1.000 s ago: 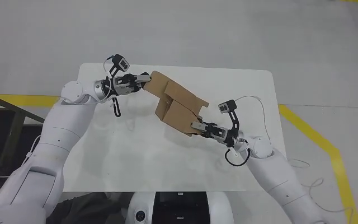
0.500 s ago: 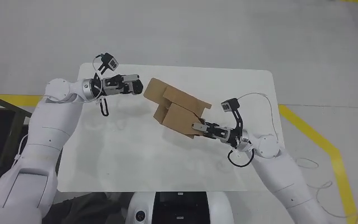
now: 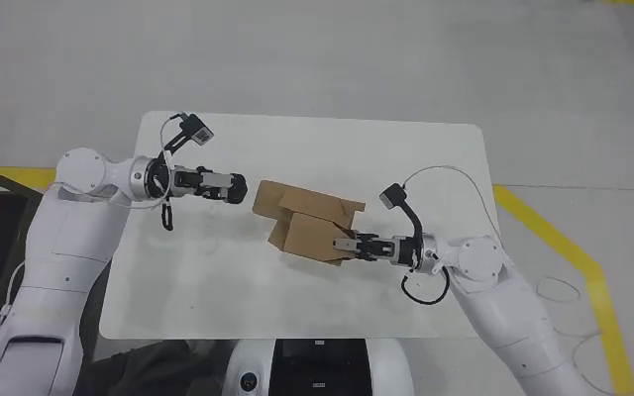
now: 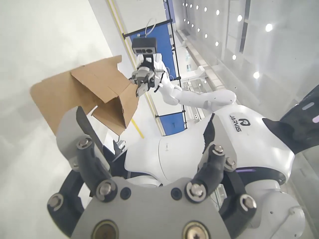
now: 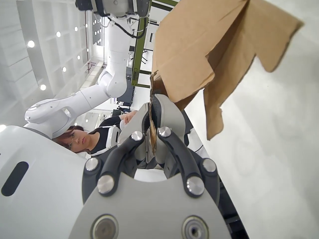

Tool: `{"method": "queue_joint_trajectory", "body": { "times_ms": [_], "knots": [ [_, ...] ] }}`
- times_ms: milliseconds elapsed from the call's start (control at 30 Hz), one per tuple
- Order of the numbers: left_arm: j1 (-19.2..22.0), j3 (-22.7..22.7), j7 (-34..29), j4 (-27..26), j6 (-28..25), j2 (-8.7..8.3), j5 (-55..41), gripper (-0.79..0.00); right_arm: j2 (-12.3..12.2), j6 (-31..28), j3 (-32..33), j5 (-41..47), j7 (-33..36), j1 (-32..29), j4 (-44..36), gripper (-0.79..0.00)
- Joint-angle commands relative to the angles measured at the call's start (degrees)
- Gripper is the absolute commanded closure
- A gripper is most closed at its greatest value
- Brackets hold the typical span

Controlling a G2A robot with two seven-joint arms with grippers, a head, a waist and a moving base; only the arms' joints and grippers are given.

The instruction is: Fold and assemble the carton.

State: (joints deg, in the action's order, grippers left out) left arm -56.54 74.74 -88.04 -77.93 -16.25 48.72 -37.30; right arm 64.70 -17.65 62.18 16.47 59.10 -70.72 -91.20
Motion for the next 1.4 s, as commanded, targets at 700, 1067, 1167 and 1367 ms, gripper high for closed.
{"method": "queue_joint_trajectory", "body": {
  "times_ms": [700, 1067, 1167, 1367],
  "knots": [
    [-2.4, -3.8, 4.9, -5.0, -0.2, -0.04, 4.6, -0.785, 0.4, 2.4, -1.2, 3.5, -2.5, 0.2, 0.9, 0.0],
    [-3.0, -5.2, 5.7, -5.6, -0.3, 0.26, 5.7, -0.785, 0.9, 3.2, -3.7, 4.7, -2.8, 1.0, 1.8, 0.0],
    [-3.3, -5.4, 5.6, -5.5, -0.5, 0.42, 4.1, -0.785, 1.1, 3.1, -4.2, 5.5, -2.9, 1.2, 2.2, 0.0],
    [-3.8, -4.5, 4.3, -5.4, -0.1, 0.28, 2.6, -0.785, 1.2, 2.7, -4.4, 6.7, -2.2, 1.3, 2.2, 0.0]
  ]
}}
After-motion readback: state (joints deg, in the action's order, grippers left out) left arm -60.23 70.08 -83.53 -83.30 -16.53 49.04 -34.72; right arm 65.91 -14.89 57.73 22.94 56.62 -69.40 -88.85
